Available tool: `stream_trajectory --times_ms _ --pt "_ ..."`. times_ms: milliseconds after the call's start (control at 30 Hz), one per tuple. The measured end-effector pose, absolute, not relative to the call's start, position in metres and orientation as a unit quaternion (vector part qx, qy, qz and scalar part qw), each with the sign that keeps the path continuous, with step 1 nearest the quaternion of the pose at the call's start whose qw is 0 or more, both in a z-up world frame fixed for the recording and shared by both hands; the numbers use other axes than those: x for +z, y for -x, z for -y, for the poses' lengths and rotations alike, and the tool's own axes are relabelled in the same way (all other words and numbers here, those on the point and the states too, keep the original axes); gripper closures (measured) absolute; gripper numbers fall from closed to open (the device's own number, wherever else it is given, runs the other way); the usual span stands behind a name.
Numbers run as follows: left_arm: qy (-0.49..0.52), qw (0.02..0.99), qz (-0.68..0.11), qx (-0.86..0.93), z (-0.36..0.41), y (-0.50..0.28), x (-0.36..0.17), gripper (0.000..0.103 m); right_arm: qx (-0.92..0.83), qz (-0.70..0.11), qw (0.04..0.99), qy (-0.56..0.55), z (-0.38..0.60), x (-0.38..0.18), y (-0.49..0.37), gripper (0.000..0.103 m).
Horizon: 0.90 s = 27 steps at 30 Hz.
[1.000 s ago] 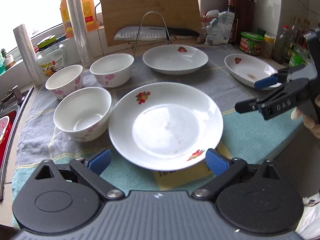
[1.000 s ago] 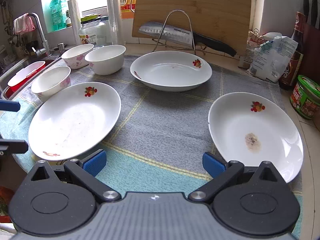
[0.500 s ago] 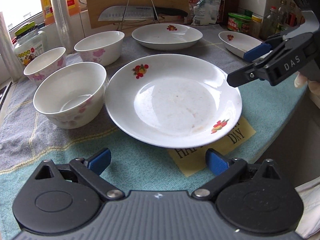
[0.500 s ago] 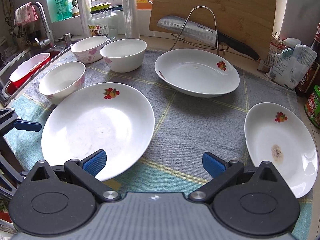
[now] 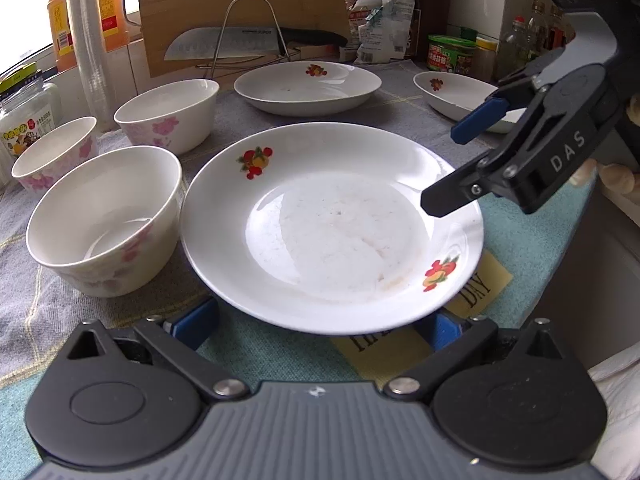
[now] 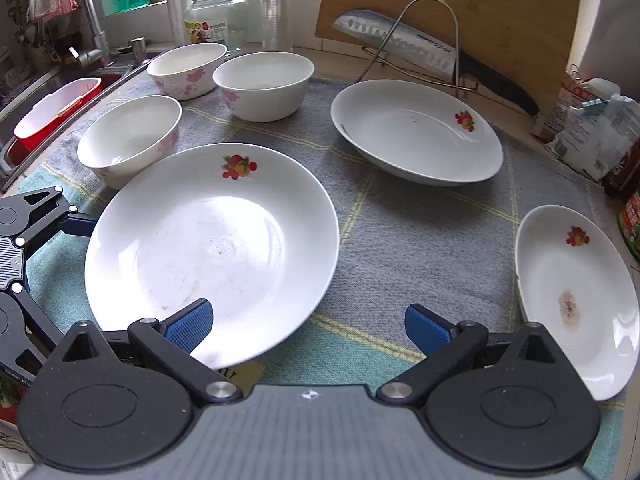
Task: Organize plates and bowls
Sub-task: 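Move the right gripper to the large fruit-print plate and grasp its rim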
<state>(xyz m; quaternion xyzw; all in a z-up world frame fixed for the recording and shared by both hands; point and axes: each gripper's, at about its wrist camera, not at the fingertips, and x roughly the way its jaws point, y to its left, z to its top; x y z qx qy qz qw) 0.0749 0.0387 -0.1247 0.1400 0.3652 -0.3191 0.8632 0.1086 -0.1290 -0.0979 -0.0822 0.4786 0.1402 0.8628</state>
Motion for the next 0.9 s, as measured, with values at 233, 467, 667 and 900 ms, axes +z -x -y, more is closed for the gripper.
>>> stream_trajectory --times_ms 233,467,667,900 --pt "-0.142 0.862 -0.352 -0.335 -0.040 -0.076 -0.126 0.000 0.218 -0.490 0.838 0.096 0.124 -0.111 -0.137 0.000" --pt "-0.133 0.870 -0.341 -0.331 -0.042 -0.072 -0.128 0.000 0.290 -0.509 0.803 0.110 0.118 -0.119 -0.148 0.000" --pt "-0.135 0.869 -0.331 -0.341 -0.045 -0.072 -0.130 0.000 0.291 -0.512 0.794 0.151 0.106 -0.121 -0.147 0.000" --pt "-0.152 0.851 -0.329 -0.379 -0.048 -0.078 -0.129 0.000 0.276 -0.524 0.793 0.144 0.104 -0.119 -0.148 0.000"
